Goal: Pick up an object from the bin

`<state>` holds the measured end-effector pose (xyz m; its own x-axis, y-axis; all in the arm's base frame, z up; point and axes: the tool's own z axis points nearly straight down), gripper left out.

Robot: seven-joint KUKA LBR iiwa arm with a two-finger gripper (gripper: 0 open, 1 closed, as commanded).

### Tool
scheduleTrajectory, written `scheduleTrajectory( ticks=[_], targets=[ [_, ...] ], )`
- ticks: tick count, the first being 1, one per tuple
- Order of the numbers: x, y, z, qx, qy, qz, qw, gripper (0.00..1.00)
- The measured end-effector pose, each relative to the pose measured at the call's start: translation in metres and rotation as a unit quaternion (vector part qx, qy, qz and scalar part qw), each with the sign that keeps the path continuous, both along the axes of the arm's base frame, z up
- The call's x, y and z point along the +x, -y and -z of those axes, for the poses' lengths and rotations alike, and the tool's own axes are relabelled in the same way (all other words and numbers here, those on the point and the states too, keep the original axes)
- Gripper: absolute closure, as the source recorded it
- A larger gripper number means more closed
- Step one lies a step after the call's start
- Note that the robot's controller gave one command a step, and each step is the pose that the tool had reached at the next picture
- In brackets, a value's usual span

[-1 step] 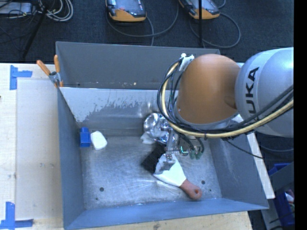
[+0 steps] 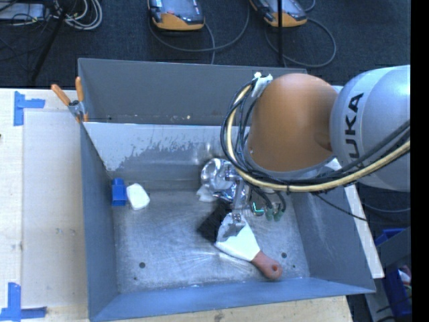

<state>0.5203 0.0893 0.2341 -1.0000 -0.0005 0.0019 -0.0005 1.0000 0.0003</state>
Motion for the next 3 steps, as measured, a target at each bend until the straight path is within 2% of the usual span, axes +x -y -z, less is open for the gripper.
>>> scheduleTrajectory(
  ticks=[1,2,3],
  targets=[
    [0.0,0.0,0.0,0.0,0.0,0.0,1.0,0.0],
    [-0.003,0.023,0.14,0.0,0.0005,-0.013,0.9999,0.0],
    [-0.007,0.027,0.158,0.001,-0.0113,-0.019,0.9998,1.0]
  ],
)
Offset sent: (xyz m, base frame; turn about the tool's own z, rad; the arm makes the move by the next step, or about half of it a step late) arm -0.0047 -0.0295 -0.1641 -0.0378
